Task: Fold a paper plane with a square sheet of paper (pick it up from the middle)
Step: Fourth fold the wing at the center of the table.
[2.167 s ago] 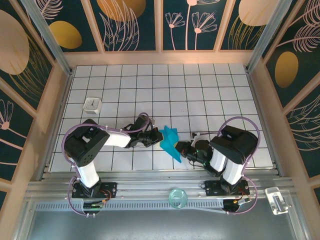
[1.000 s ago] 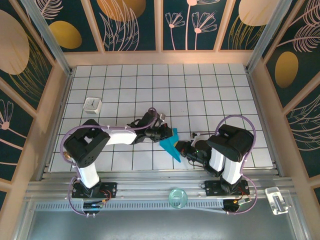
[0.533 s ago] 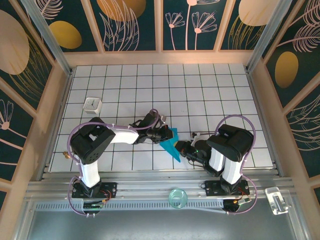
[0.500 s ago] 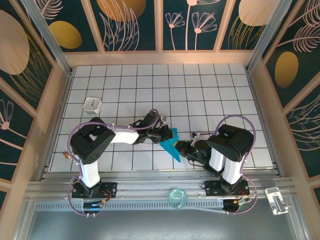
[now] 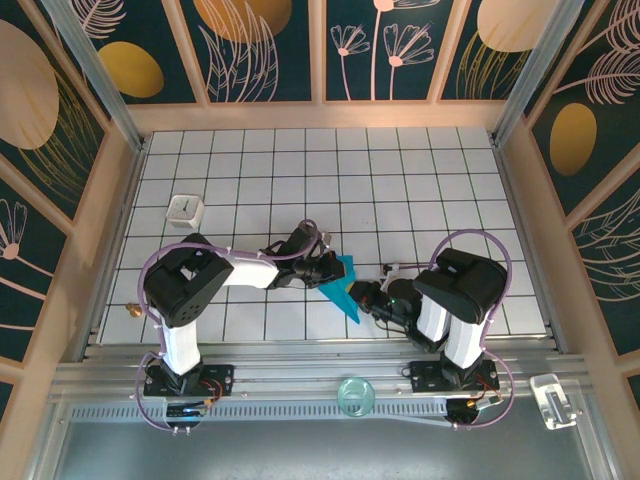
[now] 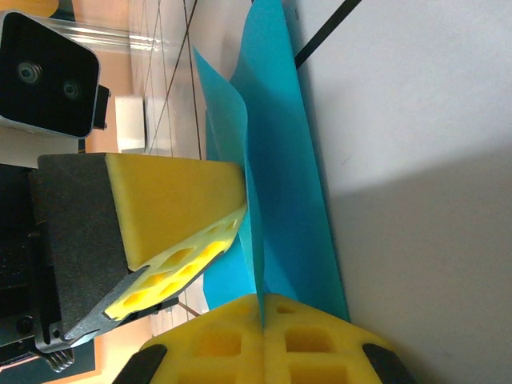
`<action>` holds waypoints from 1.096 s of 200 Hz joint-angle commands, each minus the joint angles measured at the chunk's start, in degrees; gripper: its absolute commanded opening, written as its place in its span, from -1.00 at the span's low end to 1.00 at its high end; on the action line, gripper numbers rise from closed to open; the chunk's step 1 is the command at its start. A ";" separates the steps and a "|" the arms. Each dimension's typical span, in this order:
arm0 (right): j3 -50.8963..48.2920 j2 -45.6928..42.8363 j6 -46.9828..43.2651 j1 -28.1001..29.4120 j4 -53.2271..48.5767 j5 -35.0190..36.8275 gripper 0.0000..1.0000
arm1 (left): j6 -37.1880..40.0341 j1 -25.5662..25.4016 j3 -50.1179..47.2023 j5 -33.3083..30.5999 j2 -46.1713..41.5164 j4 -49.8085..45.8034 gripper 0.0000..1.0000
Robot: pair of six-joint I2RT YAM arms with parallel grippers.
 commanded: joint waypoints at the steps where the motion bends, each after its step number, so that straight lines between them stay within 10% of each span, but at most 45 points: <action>1: -0.38 1.36 -0.01 0.64 -11.23 2.87 -1.00 | 1.27 0.27 -1.30 -0.81 0.87 -0.22 -0.99; 219: 2.33 -11.52 -4.26 2.14 -28.71 4.09 -0.68 | 4.06 1.68 -2.02 -3.85 2.82 -4.64 -1.00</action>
